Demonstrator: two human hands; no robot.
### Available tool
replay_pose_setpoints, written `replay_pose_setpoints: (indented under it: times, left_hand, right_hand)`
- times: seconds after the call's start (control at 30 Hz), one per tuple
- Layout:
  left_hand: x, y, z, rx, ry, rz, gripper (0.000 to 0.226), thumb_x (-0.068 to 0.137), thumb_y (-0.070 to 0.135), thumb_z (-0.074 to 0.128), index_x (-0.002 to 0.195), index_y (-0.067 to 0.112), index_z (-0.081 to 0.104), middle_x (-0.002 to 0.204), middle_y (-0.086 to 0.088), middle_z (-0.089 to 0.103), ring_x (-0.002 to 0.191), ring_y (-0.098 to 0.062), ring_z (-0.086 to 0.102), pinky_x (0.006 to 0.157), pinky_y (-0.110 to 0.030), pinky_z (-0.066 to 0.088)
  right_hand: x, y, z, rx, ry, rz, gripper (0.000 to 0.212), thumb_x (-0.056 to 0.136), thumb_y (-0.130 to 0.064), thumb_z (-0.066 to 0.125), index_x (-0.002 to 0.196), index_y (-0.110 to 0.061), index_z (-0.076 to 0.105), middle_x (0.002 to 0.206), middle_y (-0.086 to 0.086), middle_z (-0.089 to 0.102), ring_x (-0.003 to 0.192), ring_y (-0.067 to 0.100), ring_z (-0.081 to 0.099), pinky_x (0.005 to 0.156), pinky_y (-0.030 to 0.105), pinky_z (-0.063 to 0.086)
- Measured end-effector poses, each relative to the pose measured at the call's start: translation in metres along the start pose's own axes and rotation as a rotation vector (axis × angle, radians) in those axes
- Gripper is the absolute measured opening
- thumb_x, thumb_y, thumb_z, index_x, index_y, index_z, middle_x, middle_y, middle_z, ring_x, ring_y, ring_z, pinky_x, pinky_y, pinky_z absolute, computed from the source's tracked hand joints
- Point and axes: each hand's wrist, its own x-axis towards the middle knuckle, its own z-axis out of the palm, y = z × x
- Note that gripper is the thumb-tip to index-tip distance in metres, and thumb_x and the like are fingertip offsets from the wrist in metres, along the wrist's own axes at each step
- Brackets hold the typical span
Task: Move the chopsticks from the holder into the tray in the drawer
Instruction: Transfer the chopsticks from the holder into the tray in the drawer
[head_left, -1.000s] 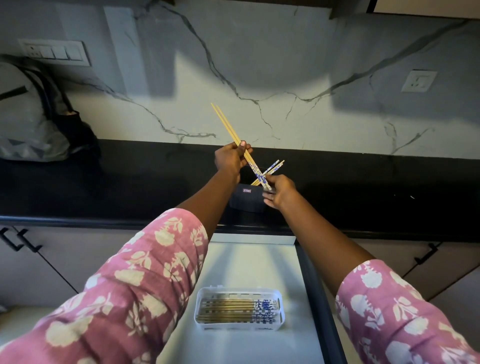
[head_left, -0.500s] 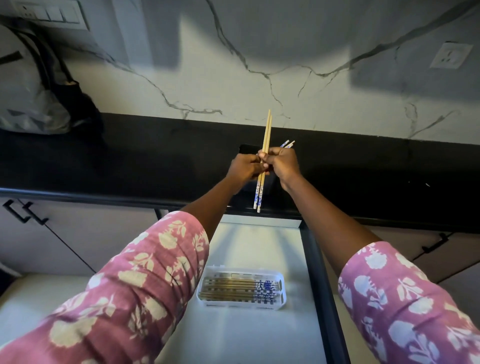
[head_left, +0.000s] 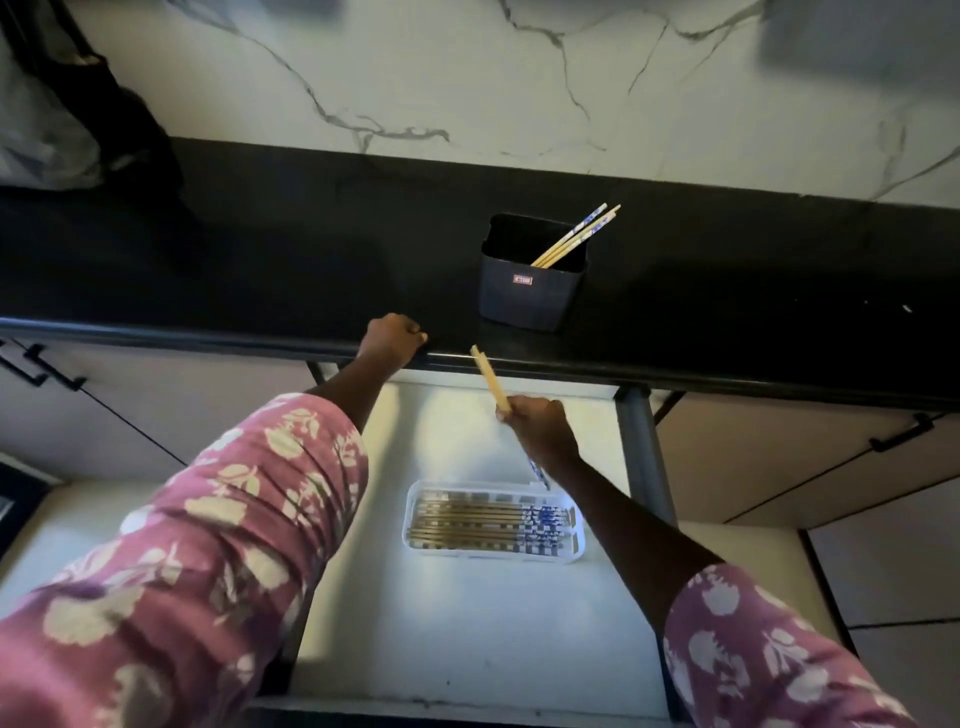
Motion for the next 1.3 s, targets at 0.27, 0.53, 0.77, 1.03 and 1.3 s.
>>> replay_pose_setpoints:
  times: [0.27,0.53,0.77,1.03,1.3]
  left_hand:
    - [0.028,-0.02,0.008,0.244,-0.13,-0.194,0.082,0.086,0.051,0.056,0.149,0.018,0.017,0.159,-0.013,0.004,0.145,-0.04,0.004,0.115,-0.053,0.013]
    - [0.044,0.008,0.016,0.154,-0.181,-0.389,0.113,0.074,0.067,0.059,0.15,0.012,-0.001,0.155,-0.025,-0.014,0.142,-0.045,-0.015,0.114,-0.059,0.0]
    - [0.049,0.022,0.018,0.264,-0.225,-0.428,0.118,0.073,0.066,0.061,0.149,0.008,-0.009,0.152,-0.028,-0.022,0.139,-0.051,-0.017,0.112,-0.061,0.0]
    - [0.053,0.02,0.019,0.314,-0.252,-0.411,0.118,0.077,0.063,0.06,0.148,0.006,-0.015,0.151,-0.029,-0.024,0.137,-0.053,-0.018,0.111,-0.062,-0.003]
    - [0.059,0.018,0.022,0.289,-0.264,-0.439,0.119,0.075,0.062,0.063,0.148,0.01,-0.016,0.151,-0.026,-0.027,0.136,-0.054,-0.02,0.109,-0.065,-0.001]
  right_hand:
    - [-0.054,0.026,0.061,-0.64,-0.349,-0.224,0.031,0.078,-0.001,0.057,0.106,-0.009,0.066,0.078,0.02,0.072,0.073,0.036,0.071,0.062,0.037,0.056]
    - [-0.056,0.036,0.101,-0.736,-0.59,-0.175,0.032,0.093,-0.006,0.035,0.113,0.002,0.06,0.117,0.023,0.064,0.108,0.038,0.061,0.085,0.039,0.048]
    - [-0.046,0.037,0.112,-0.743,-0.645,-0.121,0.032,0.091,0.005,0.034,0.111,0.011,0.058,0.114,0.029,0.064,0.107,0.043,0.06,0.085,0.045,0.049]
    - [-0.036,0.039,0.111,-0.874,-0.615,-0.173,0.038,0.023,-0.018,0.091,0.048,0.001,0.069,0.04,0.009,0.063,0.034,0.018,0.062,0.031,0.018,0.044]
    - [-0.043,0.045,0.119,-0.989,-0.495,-0.261,0.036,0.025,-0.022,0.09,0.05,-0.003,0.07,0.04,0.002,0.062,0.033,0.009,0.06,0.029,0.015,0.042]
